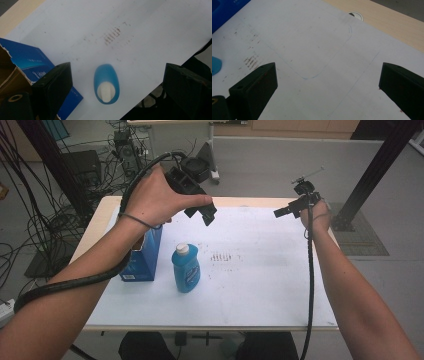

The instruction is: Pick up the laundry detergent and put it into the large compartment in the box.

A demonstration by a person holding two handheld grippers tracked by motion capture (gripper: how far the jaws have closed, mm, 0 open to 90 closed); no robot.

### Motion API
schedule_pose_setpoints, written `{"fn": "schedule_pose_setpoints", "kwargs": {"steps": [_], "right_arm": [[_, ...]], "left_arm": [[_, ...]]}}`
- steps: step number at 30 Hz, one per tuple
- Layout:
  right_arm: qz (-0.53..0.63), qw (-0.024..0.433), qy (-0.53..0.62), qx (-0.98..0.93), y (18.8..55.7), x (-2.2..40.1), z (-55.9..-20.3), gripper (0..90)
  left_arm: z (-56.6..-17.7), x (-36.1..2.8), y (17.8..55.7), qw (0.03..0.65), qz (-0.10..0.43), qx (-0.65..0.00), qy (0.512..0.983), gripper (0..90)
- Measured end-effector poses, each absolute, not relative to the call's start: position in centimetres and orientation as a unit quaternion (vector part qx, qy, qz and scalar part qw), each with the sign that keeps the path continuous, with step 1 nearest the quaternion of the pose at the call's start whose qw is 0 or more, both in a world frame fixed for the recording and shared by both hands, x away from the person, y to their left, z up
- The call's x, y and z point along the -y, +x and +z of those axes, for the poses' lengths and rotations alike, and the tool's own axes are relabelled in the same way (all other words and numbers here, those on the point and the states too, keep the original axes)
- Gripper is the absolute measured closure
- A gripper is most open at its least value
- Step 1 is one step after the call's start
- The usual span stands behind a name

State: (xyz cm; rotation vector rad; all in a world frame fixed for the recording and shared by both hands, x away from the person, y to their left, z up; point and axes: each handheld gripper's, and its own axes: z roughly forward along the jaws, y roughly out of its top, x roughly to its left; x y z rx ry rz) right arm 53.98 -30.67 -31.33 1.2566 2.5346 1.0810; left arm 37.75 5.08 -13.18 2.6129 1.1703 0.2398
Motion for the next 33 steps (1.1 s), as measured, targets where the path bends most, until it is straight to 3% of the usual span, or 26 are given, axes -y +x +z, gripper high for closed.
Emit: {"fn": "schedule_pose_setpoints", "kwargs": {"steps": [33], "right_arm": [[0.349,0.053,0.416,-0.838,54.0,30.4,-31.5,1.8]], "left_arm": [[-17.7,-7.4,37.4,0.119,0.057,-0.432,0.892,8.2]]}}
